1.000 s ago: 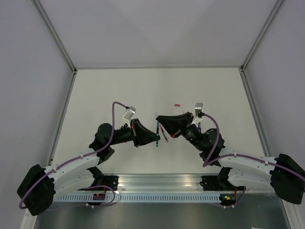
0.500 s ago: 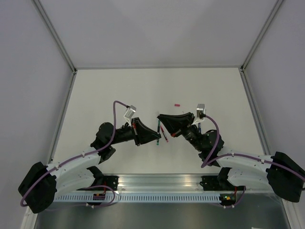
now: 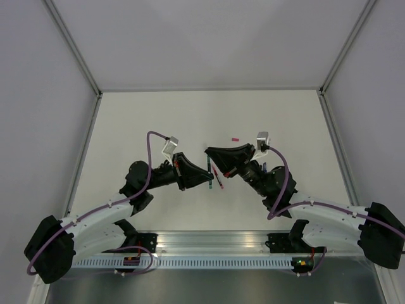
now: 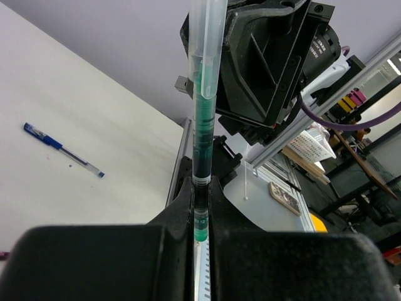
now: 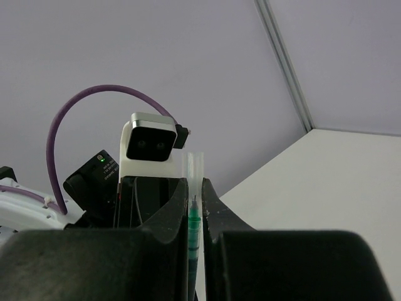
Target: Insert the pens into the pen caps
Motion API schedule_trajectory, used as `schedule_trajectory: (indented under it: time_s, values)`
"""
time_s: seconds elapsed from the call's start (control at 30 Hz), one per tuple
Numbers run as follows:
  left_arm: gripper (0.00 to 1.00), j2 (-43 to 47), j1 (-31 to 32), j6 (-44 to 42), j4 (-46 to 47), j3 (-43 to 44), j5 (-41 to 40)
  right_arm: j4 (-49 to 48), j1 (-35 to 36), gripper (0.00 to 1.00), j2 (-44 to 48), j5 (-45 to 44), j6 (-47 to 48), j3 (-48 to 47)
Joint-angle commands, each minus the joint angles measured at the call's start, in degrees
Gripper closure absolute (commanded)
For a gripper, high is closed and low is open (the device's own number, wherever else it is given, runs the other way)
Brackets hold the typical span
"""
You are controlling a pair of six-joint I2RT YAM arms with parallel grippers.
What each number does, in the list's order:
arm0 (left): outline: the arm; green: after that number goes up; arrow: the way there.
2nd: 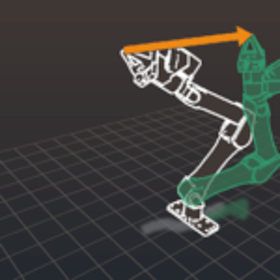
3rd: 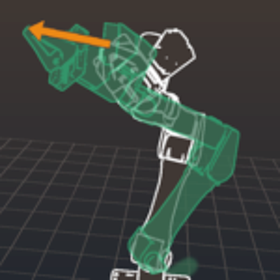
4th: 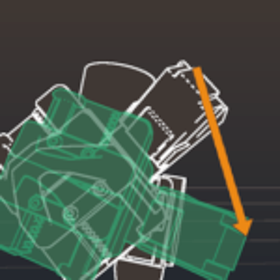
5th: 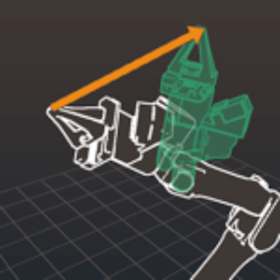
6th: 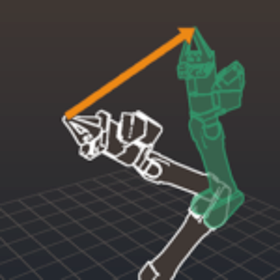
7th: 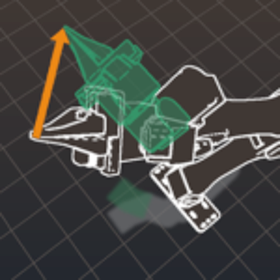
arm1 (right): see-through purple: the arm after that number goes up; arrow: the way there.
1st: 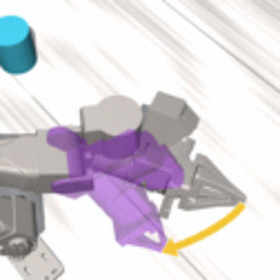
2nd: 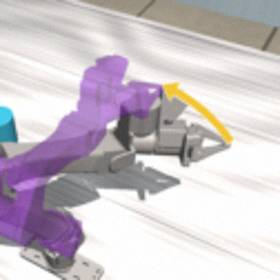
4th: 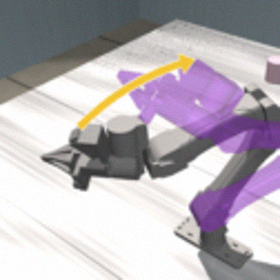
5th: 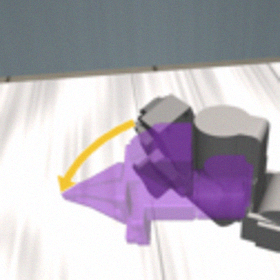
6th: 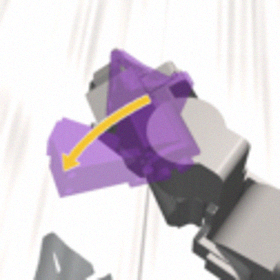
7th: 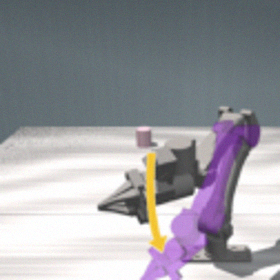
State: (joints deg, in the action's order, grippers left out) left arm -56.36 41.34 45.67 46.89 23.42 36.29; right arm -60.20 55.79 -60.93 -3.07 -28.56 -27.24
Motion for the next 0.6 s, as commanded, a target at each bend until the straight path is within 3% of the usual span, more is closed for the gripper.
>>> schedule_trajectory:
  time_s: [0.0, 0.57]
  values:
    - [0.98, -0.2, -0.6, -1.8, 3.5, 3.3, 0.2, 4.7, 1.2, 1.0, 0.5, 5.3, 0.5, -3.7]
    - [0.98, 0.1, -0.6, -3.7, 2.0, 3.9, 1.9, 14.8, 1.1, 1.0, -0.4, 10.1, -1.7, -9.8]
